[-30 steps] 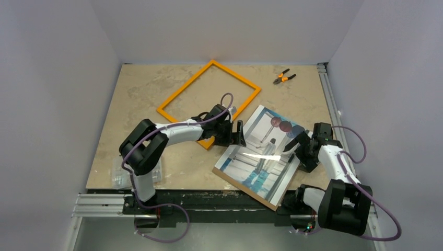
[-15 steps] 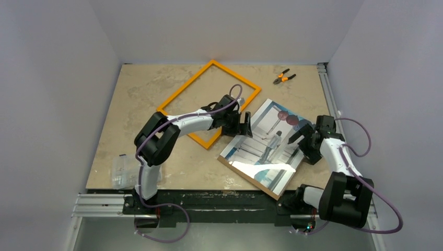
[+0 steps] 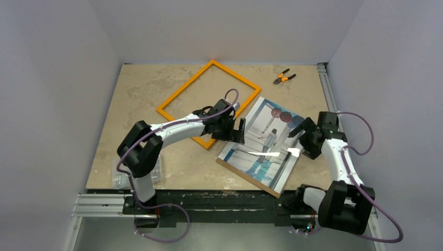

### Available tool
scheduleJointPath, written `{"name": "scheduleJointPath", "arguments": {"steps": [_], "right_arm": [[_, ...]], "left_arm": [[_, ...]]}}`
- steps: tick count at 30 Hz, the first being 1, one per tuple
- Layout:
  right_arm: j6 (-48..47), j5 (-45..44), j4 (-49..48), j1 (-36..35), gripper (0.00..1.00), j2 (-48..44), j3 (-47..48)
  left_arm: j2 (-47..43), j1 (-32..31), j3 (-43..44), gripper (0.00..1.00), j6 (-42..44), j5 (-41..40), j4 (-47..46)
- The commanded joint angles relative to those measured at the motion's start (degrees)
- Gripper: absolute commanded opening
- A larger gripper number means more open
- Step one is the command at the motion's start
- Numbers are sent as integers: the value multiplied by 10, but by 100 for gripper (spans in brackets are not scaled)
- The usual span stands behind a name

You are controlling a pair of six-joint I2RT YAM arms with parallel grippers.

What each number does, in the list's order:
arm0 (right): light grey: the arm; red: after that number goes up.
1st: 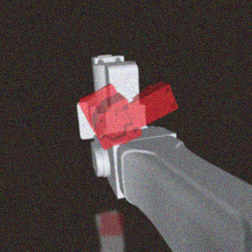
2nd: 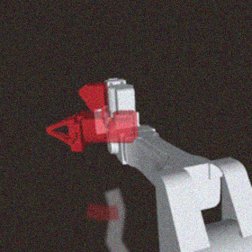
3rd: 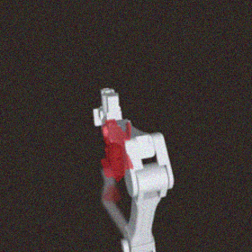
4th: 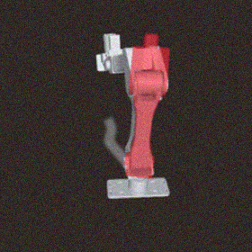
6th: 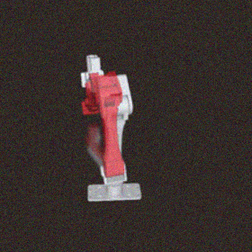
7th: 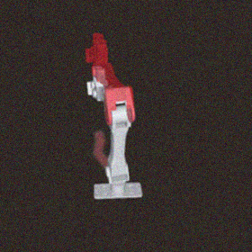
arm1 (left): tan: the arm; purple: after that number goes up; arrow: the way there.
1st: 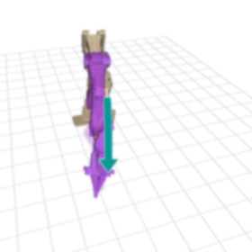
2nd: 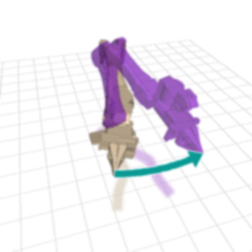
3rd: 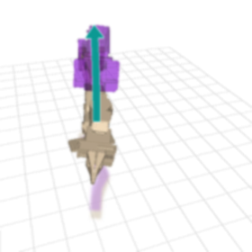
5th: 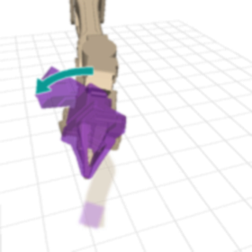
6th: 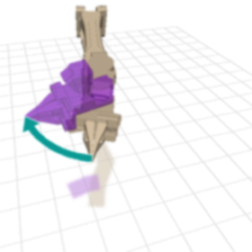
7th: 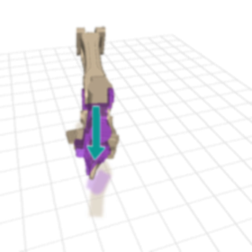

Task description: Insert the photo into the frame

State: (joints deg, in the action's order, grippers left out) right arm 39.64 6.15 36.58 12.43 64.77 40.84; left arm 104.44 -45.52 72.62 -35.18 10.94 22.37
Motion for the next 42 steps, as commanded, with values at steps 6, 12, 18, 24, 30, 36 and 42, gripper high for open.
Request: {"name": "scheduleJointPath", "arguments": {"steps": [6,12,18,24,30,36,42], "right_arm": [[-3,12,32,-2,99,-35,-59],[4,-4,31,-3,99,-47,-94],[7,12,-1,-3,98,-13,-122],[14,46,-40,-3,99,12,-133],[37,105,-88,-2,98,27,-125],[38,107,-89,-2,98,53,-72],[36,98,-83,0,98,95,-10]], "left_arm": [[-32,1,-61,100,19,-48,13],[-11,0,-66,100,13,-40,2],[-1,1,-76,98,-1,14,-39],[19,1,-71,94,-24,54,-75],[44,2,-46,93,-36,91,-98],[84,2,-9,92,-50,132,-121],[110,4,19,91,-64,161,-141]]}}
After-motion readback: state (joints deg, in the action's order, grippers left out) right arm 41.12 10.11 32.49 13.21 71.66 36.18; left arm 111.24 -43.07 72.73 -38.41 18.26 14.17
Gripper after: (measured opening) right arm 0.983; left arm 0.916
